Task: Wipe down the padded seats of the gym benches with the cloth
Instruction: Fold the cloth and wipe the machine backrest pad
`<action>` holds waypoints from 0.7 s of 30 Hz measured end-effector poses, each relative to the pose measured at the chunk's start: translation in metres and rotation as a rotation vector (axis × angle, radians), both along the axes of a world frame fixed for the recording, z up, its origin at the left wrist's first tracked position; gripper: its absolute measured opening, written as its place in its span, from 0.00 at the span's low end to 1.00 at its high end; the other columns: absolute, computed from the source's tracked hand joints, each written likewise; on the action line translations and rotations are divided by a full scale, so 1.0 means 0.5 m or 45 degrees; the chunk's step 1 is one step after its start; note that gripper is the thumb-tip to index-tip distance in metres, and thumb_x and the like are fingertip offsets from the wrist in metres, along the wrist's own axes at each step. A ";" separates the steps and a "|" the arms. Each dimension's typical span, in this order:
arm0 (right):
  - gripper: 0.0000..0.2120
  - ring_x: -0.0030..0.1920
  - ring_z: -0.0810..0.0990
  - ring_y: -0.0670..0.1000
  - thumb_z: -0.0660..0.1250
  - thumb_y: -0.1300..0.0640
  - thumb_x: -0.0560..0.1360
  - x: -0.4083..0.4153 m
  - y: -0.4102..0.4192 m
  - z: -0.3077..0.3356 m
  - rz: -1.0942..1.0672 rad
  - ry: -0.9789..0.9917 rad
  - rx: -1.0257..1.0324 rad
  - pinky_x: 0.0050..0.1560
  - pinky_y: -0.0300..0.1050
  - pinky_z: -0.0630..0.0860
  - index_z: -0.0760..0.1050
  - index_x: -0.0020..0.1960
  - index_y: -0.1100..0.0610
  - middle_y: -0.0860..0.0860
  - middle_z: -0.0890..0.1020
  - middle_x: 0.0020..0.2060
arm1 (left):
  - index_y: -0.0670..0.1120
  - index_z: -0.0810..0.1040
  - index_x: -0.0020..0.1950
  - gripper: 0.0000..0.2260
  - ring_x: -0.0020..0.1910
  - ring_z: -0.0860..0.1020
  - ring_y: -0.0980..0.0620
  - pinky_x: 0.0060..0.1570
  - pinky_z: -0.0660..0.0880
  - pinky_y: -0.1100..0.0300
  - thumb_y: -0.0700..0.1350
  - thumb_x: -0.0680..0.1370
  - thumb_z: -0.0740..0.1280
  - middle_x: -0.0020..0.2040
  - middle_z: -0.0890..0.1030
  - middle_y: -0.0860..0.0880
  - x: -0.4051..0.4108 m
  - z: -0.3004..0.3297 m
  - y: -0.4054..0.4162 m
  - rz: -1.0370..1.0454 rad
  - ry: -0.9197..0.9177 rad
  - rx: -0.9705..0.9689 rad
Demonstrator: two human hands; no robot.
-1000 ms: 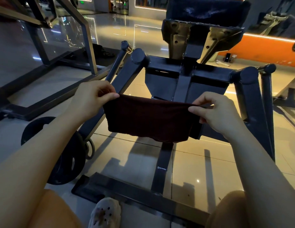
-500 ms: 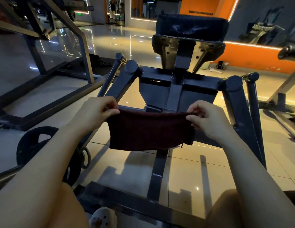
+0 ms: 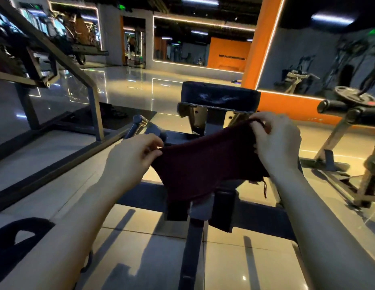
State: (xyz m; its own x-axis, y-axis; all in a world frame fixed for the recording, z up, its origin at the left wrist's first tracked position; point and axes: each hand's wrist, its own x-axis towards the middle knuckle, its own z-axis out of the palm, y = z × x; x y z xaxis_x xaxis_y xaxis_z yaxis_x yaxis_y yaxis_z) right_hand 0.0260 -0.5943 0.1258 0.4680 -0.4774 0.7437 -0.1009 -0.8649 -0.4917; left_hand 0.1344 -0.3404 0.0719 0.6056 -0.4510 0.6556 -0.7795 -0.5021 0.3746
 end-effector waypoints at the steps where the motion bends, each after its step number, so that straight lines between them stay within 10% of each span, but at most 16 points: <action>1: 0.08 0.45 0.80 0.49 0.64 0.56 0.80 0.018 -0.003 0.027 0.084 -0.130 0.121 0.49 0.45 0.78 0.80 0.55 0.49 0.46 0.78 0.47 | 0.48 0.80 0.53 0.07 0.45 0.79 0.49 0.44 0.78 0.48 0.41 0.76 0.71 0.47 0.82 0.51 0.004 0.016 -0.015 0.000 -0.055 -0.055; 5: 0.12 0.52 0.76 0.42 0.62 0.62 0.79 0.093 -0.013 0.109 0.080 -0.392 0.120 0.52 0.23 0.68 0.80 0.59 0.54 0.44 0.80 0.52 | 0.49 0.80 0.54 0.08 0.45 0.79 0.52 0.46 0.78 0.54 0.42 0.76 0.71 0.46 0.82 0.53 0.032 0.062 -0.080 0.017 -0.029 -0.273; 11: 0.27 0.77 0.53 0.55 0.51 0.48 0.82 0.196 -0.038 -0.042 -0.047 0.062 -0.468 0.77 0.54 0.45 0.54 0.79 0.56 0.57 0.62 0.76 | 0.52 0.78 0.60 0.12 0.50 0.79 0.54 0.49 0.76 0.59 0.44 0.76 0.70 0.50 0.81 0.55 0.099 0.015 -0.127 0.058 0.131 -0.213; 15: 0.30 0.78 0.49 0.56 0.49 0.44 0.81 0.223 -0.060 -0.092 -0.206 0.127 -0.673 0.77 0.57 0.42 0.49 0.79 0.56 0.58 0.58 0.77 | 0.53 0.76 0.63 0.15 0.50 0.72 0.61 0.44 0.64 0.74 0.45 0.77 0.69 0.51 0.76 0.59 0.135 -0.028 -0.129 0.045 0.159 -0.129; 21: 0.30 0.77 0.53 0.58 0.52 0.44 0.81 0.307 -0.006 -0.030 -0.235 0.055 -0.913 0.76 0.56 0.39 0.54 0.78 0.58 0.58 0.61 0.77 | 0.46 0.76 0.63 0.15 0.56 0.72 0.56 0.51 0.65 0.68 0.45 0.77 0.68 0.58 0.78 0.49 0.193 -0.061 -0.123 0.133 0.071 -0.313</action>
